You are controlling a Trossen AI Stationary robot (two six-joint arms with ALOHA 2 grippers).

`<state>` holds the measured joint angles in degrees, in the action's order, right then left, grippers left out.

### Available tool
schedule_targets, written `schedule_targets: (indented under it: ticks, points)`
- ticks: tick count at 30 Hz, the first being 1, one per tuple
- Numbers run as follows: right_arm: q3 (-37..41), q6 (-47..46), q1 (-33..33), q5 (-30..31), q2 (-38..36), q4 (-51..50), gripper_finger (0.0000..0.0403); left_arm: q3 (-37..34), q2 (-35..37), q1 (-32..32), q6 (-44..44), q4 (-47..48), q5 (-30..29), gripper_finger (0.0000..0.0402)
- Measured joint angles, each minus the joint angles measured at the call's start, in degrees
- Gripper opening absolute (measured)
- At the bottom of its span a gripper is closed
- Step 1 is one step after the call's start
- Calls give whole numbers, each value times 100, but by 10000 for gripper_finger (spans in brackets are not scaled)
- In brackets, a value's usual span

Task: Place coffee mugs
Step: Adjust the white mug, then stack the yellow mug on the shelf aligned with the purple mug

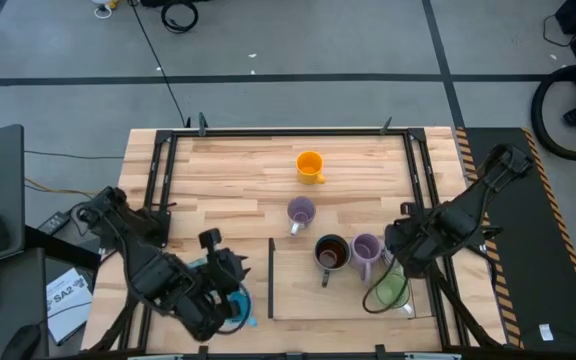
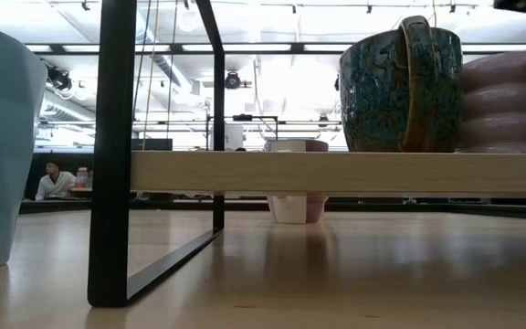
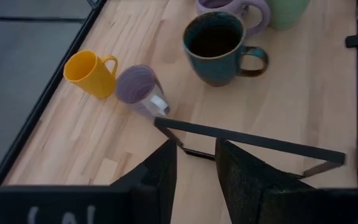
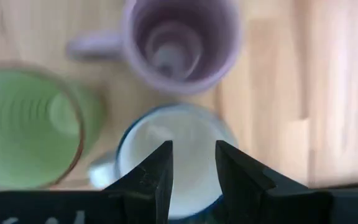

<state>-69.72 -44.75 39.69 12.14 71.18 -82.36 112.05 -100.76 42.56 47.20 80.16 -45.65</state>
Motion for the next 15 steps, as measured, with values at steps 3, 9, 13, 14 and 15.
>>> schedule_targets:
  ticks: [3,9,13,14,15]
  points:
    - [-134,160,-311,351,-60,4,126,0,96,-277,-457,8,193,116]
    - [-238,801,-1384,583,-79,325,127,-2,298,-1038,-1609,8,722,116]
    - [-237,1460,-2294,584,-77,1000,126,-2,493,-1588,-2472,27,1076,116]
    - [-238,1613,-2535,586,-77,1215,126,-3,565,-1711,-2659,35,1158,116]
    - [-237,1758,-2778,584,-77,1436,126,-4,648,-1850,-2830,43,1218,116]
